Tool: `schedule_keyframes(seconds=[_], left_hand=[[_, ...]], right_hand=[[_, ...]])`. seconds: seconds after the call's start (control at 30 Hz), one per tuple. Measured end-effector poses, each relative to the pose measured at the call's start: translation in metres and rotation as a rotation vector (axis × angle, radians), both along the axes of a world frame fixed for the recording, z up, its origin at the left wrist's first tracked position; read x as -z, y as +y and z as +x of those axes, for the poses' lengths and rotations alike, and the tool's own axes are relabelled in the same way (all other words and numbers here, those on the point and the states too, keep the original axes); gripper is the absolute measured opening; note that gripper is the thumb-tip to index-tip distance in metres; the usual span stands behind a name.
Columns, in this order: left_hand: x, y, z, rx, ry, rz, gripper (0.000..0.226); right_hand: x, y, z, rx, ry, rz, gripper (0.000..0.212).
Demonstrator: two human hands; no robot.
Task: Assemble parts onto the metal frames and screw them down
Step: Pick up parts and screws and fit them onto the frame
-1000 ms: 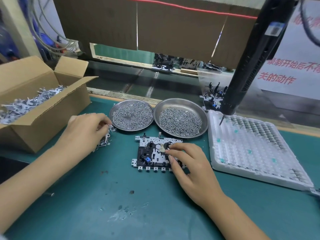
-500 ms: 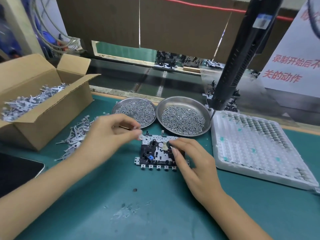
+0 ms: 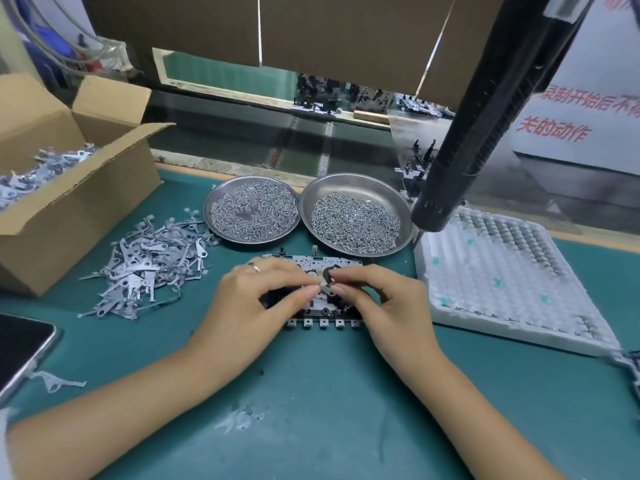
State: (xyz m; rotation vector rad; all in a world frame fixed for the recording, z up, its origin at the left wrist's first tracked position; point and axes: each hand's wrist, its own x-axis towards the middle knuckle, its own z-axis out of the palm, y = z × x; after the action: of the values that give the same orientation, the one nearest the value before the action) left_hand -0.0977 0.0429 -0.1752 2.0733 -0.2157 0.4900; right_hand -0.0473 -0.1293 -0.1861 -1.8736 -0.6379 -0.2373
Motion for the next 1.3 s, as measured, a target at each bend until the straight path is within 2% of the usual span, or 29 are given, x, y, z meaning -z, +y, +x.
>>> schedule_keyframes(seconds=[0.13,0.23,0.4,0.5,0.77,0.93,1.0,1.13,1.3], left_hand=[[0.002,0.003,0.000,-0.037,0.042,0.055,0.015],[0.004,0.004,-0.001,-0.047,0.087,0.108,0.006],[0.004,0.006,-0.002,-0.060,0.130,0.203,0.011],[0.002,0.006,-0.001,-0.071,0.135,0.172,0.003],[-0.004,0.005,-0.001,-0.013,0.151,0.126,0.006],[-0.005,0.005,-0.001,-0.006,0.157,0.085,0.009],[-0.005,0.005,-0.001,-0.021,0.148,0.079,0.003],[-0.006,0.006,0.000,-0.024,0.138,0.103,0.018],[-0.004,0.009,0.004,-0.013,0.177,0.069,0.006]], right_hand=[[0.000,-0.001,0.001,-0.005,-0.100,-0.092,0.018],[0.001,0.000,0.001,-0.015,-0.105,-0.147,0.016],[0.001,-0.001,-0.002,-0.011,-0.122,-0.138,0.016],[0.002,-0.002,-0.004,-0.045,-0.204,-0.181,0.017],[0.004,-0.006,-0.005,-0.090,-0.358,-0.326,0.019],[0.008,-0.004,-0.007,-0.073,-0.323,-0.287,0.017],[0.011,-0.003,-0.009,-0.029,-0.320,-0.294,0.015],[0.013,-0.001,-0.013,0.020,-0.318,-0.330,0.012],[0.015,0.006,-0.016,0.065,-0.388,-0.374,0.012]])
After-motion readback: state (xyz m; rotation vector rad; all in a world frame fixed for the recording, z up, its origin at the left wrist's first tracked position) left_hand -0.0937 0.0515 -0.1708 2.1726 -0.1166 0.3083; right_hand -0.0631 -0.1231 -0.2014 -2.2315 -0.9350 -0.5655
